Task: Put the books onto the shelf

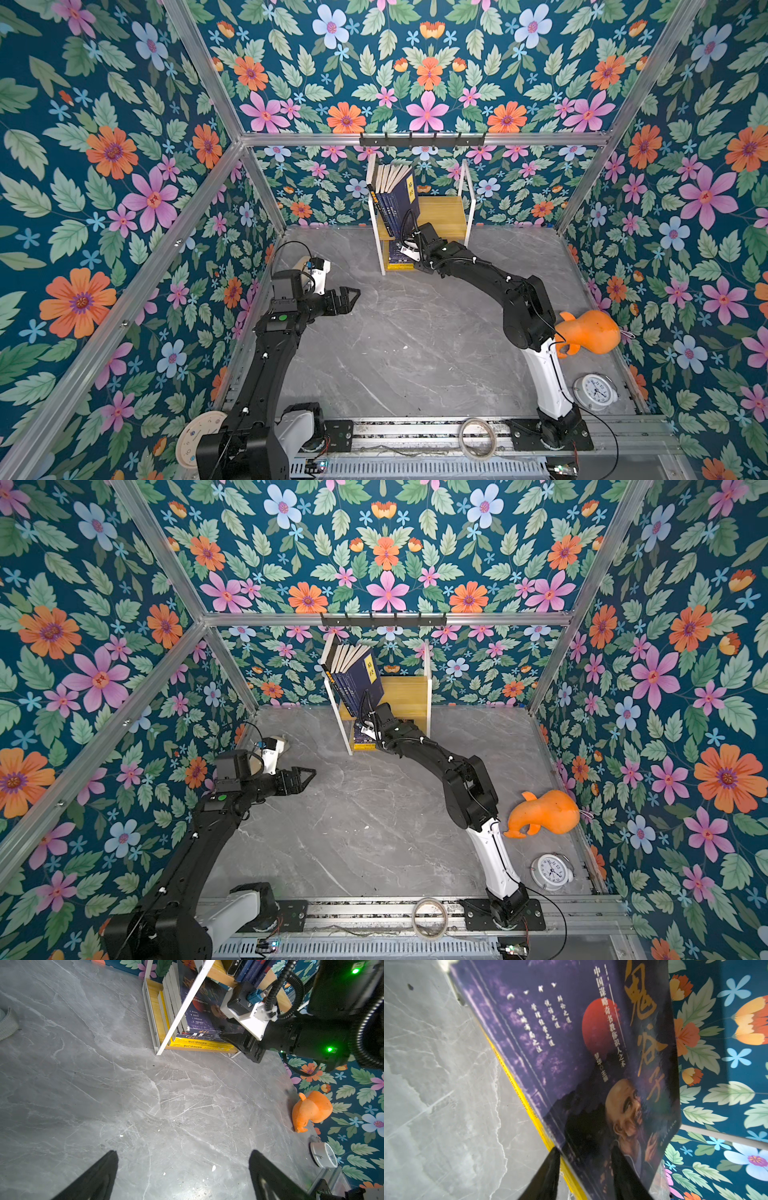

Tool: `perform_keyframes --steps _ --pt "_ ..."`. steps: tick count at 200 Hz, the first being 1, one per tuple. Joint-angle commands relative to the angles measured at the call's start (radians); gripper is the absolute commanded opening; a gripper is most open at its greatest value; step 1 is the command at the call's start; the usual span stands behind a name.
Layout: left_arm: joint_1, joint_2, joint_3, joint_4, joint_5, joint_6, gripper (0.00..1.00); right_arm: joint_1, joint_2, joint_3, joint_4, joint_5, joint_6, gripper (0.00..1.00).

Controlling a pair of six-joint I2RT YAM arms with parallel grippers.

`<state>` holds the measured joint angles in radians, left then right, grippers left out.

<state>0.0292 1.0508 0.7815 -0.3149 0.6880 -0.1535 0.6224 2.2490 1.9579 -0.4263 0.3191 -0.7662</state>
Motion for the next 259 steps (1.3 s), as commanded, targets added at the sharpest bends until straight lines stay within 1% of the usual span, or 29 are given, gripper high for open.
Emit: perform_keyframes --steps 1,35,69,97,121,138,173,197,222,259 --pt "0.001 -0.004 -0.003 0.015 0.003 0.007 1.00 -0.001 0.002 0.006 0.060 0.025 0.020 0.41" --pt "0.000 -0.005 0.002 0.013 0.016 -0.002 1.00 -0.002 0.017 0.021 0.060 0.032 0.021 0.41" --pt "0.000 -0.005 -0.004 0.017 0.006 0.003 1.00 -0.002 0.027 0.035 0.048 0.046 0.024 0.42" --pt "0.000 -0.006 0.000 0.011 0.008 0.002 1.00 0.003 -0.007 0.006 0.047 0.023 0.020 0.51" --pt "0.000 -0.005 -0.001 0.014 0.008 0.003 1.00 0.012 -0.045 -0.027 0.045 0.019 0.019 0.62" --pt "0.001 -0.006 0.000 0.011 0.004 0.006 1.00 0.020 -0.087 -0.067 0.052 0.014 0.020 0.64" --pt "0.001 -0.012 0.003 0.008 0.003 0.009 1.00 0.050 -0.193 -0.171 0.045 0.035 0.037 0.67" --pt "0.006 -0.012 -0.001 0.011 -0.005 0.022 1.00 0.067 -0.277 -0.238 0.001 0.044 0.102 0.67" --pt "0.006 -0.005 0.008 0.014 -0.004 0.029 1.00 0.084 -0.375 -0.330 -0.064 0.050 0.212 0.68" --pt "0.006 0.008 0.039 -0.017 -0.048 0.083 1.00 0.099 -0.575 -0.542 -0.060 0.049 0.363 0.70"
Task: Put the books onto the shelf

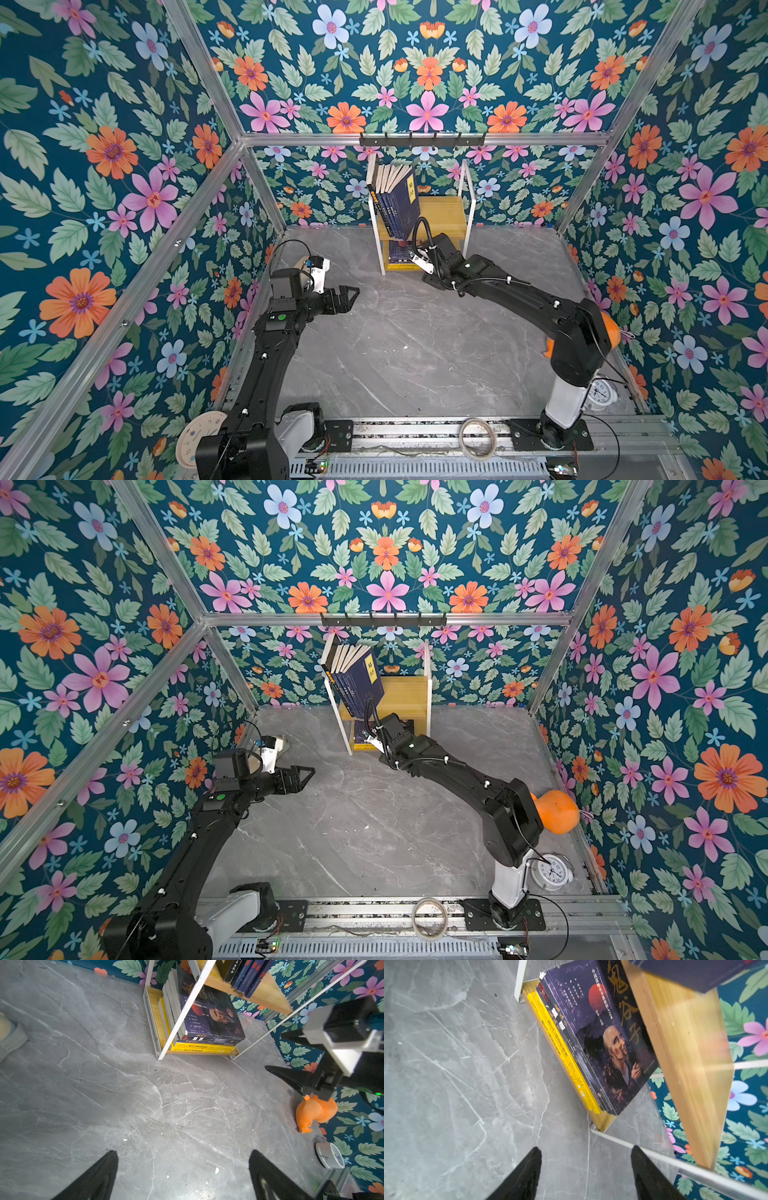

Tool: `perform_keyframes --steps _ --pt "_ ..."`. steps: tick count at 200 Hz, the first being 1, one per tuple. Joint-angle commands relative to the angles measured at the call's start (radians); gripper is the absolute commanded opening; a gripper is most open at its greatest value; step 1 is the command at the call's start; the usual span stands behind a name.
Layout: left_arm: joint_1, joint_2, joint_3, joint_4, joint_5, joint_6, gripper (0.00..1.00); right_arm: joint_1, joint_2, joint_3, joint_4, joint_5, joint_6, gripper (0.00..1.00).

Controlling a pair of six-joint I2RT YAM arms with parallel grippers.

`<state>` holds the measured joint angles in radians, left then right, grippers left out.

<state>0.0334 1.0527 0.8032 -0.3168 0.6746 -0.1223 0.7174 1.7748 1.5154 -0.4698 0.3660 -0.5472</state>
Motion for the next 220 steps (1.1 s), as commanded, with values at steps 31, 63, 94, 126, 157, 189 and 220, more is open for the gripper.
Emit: perform_keyframes --steps 31,63,94,126,157,189,220 --pt "0.002 0.004 0.040 -0.053 -0.050 0.132 1.00 0.005 -0.304 -0.283 0.033 0.000 0.264 0.73" --pt "0.002 -0.005 0.040 -0.044 -0.105 0.185 1.00 0.004 -0.470 -0.447 0.041 0.032 0.386 0.82" --pt "0.000 0.003 0.051 -0.038 -0.171 0.238 1.00 0.003 -0.653 -0.614 0.079 0.051 0.505 0.90" --pt "-0.026 0.015 0.049 -0.007 -0.187 0.281 1.00 0.001 -0.824 -0.759 0.136 0.090 0.569 0.99" --pt "-0.032 0.017 -0.023 0.143 -0.195 0.282 1.00 -0.018 -0.935 -0.859 0.183 0.108 0.611 0.99" --pt "-0.032 0.028 -0.110 0.312 -0.226 0.311 1.00 -0.092 -1.011 -0.925 0.204 0.117 0.654 0.99" --pt "-0.032 0.052 -0.239 0.574 -0.275 0.265 1.00 -0.206 -1.097 -1.031 0.310 0.112 0.685 0.99"
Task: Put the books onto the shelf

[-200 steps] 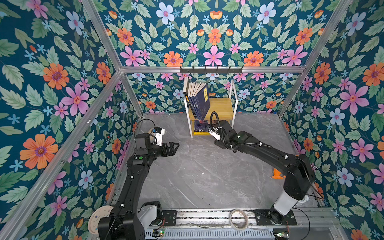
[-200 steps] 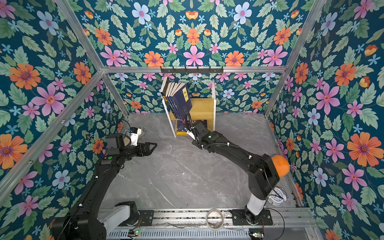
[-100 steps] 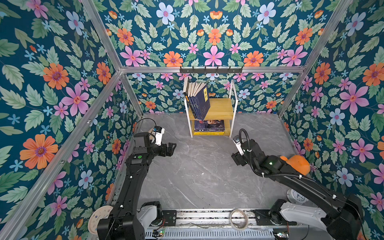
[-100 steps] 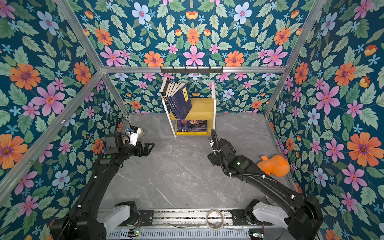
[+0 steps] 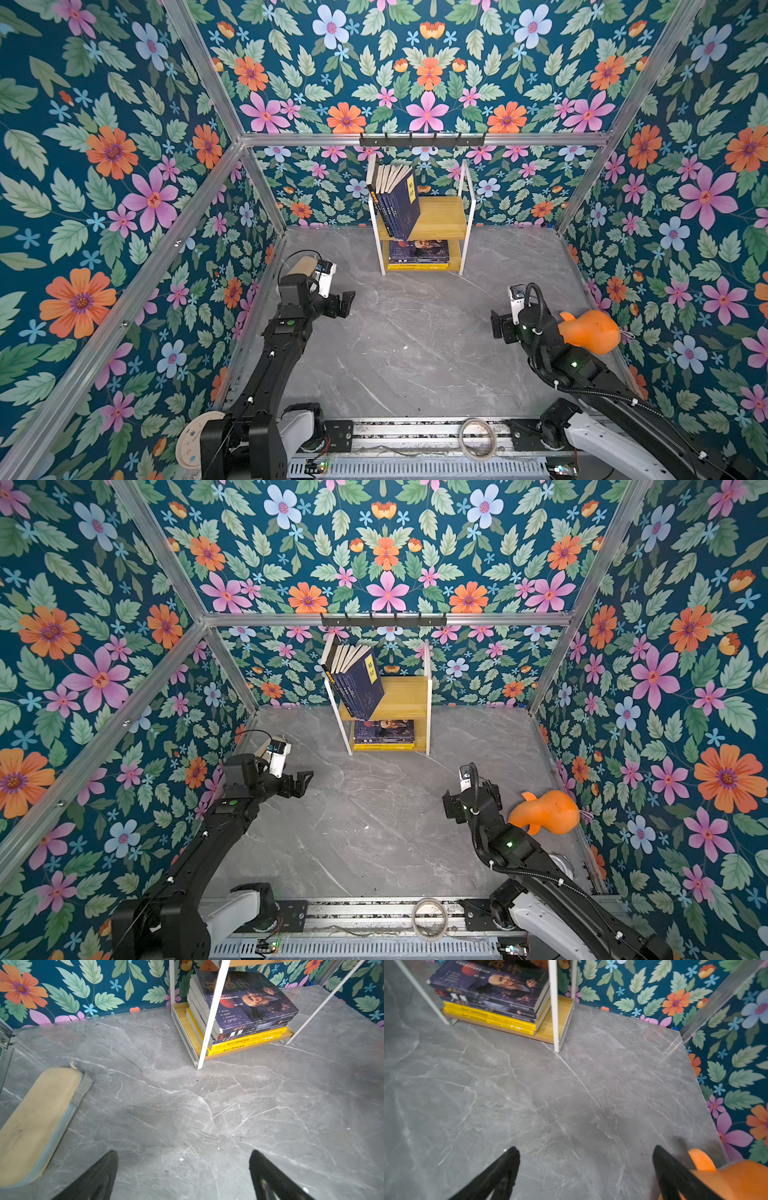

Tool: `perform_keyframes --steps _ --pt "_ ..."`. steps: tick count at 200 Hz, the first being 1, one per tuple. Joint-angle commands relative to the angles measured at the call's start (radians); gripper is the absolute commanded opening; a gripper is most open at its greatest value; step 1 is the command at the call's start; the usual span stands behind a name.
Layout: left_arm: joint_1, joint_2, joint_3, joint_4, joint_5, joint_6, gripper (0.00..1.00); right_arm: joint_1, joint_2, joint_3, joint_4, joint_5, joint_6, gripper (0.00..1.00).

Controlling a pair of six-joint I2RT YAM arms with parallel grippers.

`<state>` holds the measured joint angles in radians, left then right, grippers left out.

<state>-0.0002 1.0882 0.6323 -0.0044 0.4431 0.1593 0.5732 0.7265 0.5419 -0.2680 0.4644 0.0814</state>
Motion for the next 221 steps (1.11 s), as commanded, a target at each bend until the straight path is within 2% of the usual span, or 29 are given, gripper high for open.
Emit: perform_keyframes --steps 1,51,91,100,115,139,159,175,188,202,213,221 --pt "0.002 0.019 -0.074 0.271 -0.044 -0.016 1.00 -0.066 -0.052 -0.063 0.112 0.014 0.057 0.99" --pt "0.002 0.105 -0.314 0.688 -0.084 -0.005 1.00 -0.300 -0.131 -0.242 0.298 -0.045 0.126 0.99" --pt "0.002 0.228 -0.400 0.949 -0.124 -0.005 1.00 -0.315 -0.114 -0.376 0.551 0.018 0.001 0.99" --pt "0.002 0.230 -0.395 0.939 -0.125 0.002 1.00 -0.317 -0.098 -0.392 0.585 0.033 -0.011 0.99" --pt "0.002 0.258 -0.428 1.067 -0.132 -0.010 1.00 -0.318 -0.071 -0.417 0.645 0.041 -0.013 0.99" --pt "0.000 0.310 -0.435 1.161 -0.153 -0.029 1.00 -0.347 0.001 -0.443 0.770 -0.026 -0.023 0.99" --pt "0.000 0.419 -0.452 1.346 -0.164 -0.048 1.00 -0.366 0.074 -0.442 0.829 -0.076 -0.026 0.99" --pt "-0.003 0.392 -0.432 1.250 -0.211 -0.055 1.00 -0.367 0.130 -0.436 0.879 -0.086 -0.038 0.99" --pt "-0.003 0.426 -0.443 1.328 -0.257 -0.076 1.00 -0.373 0.183 -0.431 0.931 -0.116 -0.059 0.99" --pt "-0.004 0.467 -0.441 1.336 -0.336 -0.107 1.00 -0.377 0.240 -0.412 0.966 -0.124 -0.068 0.99" --pt "-0.012 0.552 -0.449 1.496 -0.385 -0.117 1.00 -0.378 0.278 -0.397 0.983 -0.127 -0.073 0.99" --pt "-0.018 0.506 -0.433 1.369 -0.410 -0.121 1.00 -0.378 0.302 -0.388 0.995 -0.130 -0.080 0.99"
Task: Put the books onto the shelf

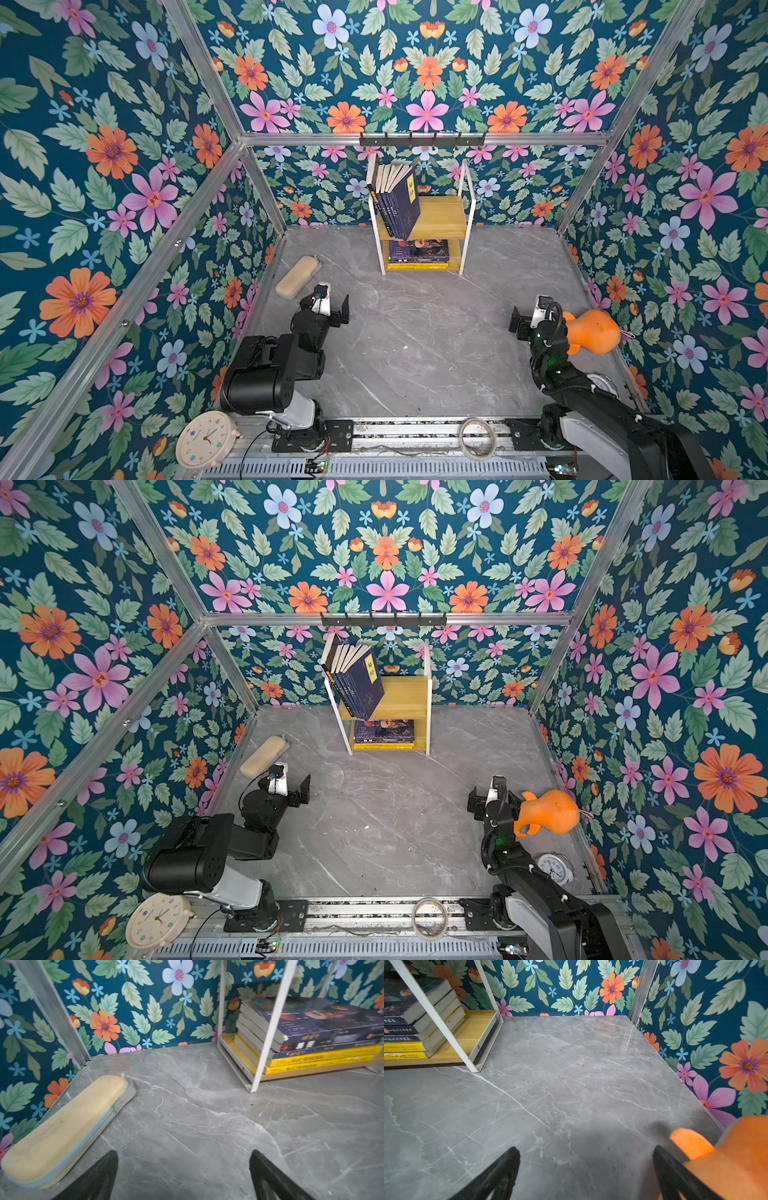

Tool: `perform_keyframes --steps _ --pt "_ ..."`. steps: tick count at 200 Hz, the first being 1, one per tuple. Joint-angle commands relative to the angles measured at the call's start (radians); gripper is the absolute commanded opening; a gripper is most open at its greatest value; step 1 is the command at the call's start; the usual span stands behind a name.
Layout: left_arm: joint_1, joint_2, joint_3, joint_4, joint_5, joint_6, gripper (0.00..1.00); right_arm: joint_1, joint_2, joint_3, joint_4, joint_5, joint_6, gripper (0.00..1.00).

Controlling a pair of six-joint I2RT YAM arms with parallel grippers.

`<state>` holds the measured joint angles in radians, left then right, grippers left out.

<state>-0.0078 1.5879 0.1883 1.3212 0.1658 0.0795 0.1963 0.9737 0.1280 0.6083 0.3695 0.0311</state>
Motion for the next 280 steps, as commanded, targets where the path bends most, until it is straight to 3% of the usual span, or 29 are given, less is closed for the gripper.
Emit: perform_keyframes --steps 1,33,89,123,134,159,280 --pt "-0.011 0.000 0.014 0.028 -0.132 -0.041 1.00 -0.001 0.058 0.027 0.121 -0.034 -0.031 0.99" --pt "-0.009 0.004 0.090 -0.105 -0.131 -0.048 1.00 -0.028 0.172 0.057 0.213 -0.055 -0.054 0.99" --pt "-0.003 0.010 0.090 -0.094 -0.126 -0.054 1.00 -0.153 0.349 0.129 0.280 -0.227 -0.010 0.99" --pt "0.000 0.011 0.094 -0.098 -0.128 -0.059 1.00 -0.161 0.490 0.131 0.426 -0.243 -0.015 0.99" --pt "0.002 0.014 0.101 -0.109 -0.155 -0.072 1.00 -0.169 0.458 0.157 0.302 -0.251 0.005 0.99" --pt "0.003 0.014 0.111 -0.126 -0.186 -0.083 1.00 -0.214 0.459 0.183 0.255 -0.286 0.046 0.99" --pt "0.002 0.014 0.108 -0.122 -0.189 -0.083 1.00 -0.230 0.462 0.175 0.280 -0.303 0.051 0.99"
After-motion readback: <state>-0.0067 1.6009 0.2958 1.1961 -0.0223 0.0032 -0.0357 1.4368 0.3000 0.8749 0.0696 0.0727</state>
